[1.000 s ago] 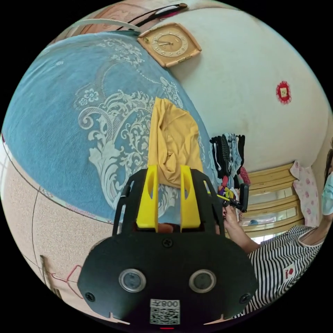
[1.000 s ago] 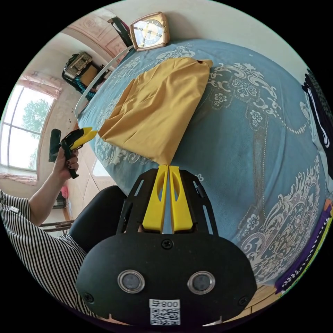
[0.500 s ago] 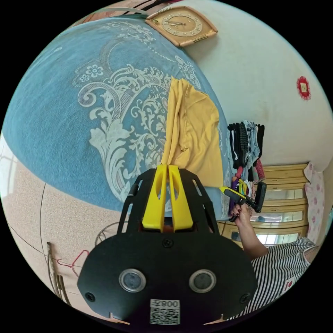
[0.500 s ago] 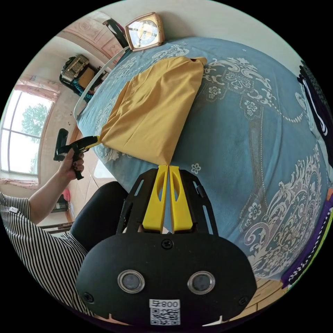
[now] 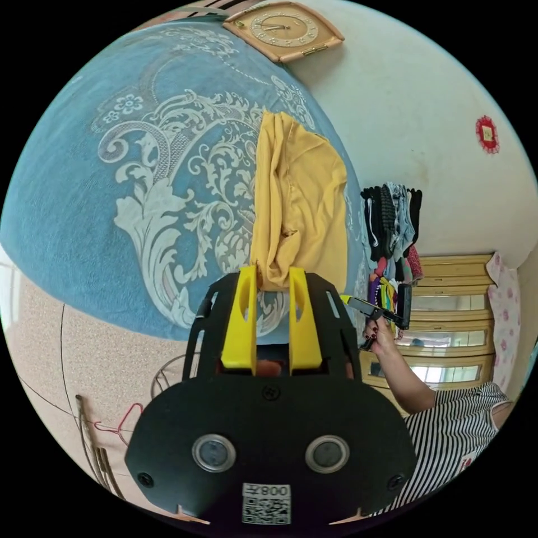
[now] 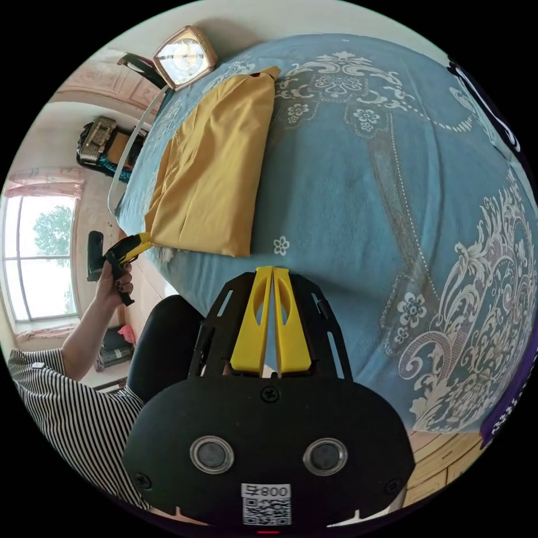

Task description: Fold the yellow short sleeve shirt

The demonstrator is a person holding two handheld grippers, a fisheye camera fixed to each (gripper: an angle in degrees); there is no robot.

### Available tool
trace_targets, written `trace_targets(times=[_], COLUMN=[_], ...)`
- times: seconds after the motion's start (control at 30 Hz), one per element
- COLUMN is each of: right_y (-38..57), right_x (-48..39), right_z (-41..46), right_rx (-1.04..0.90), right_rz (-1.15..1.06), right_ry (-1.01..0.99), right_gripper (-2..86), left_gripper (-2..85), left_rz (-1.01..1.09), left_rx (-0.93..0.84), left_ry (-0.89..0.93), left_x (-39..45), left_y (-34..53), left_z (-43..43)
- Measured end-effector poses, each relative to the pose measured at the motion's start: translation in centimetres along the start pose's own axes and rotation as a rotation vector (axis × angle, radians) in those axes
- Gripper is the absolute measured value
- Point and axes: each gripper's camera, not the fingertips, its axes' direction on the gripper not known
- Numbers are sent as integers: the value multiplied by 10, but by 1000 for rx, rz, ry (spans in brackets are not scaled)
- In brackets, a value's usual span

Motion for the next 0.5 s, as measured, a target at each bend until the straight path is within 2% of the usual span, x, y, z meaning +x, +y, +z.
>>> trace_targets(times=[0.3,0.5], right_y=[36,57], right_x=[7,-26], right_z=[30,70], right_rx=[33,56], right_rz=[98,98], right_ry=[-135,-426], right_gripper=[2,14], left_gripper=[29,25], left_rz=[-44,-49], left_rx=[-25,13], left_ry=[77,173], left_x=[-10,-6], left_y=[-7,-10], left_z=[-1,-16])
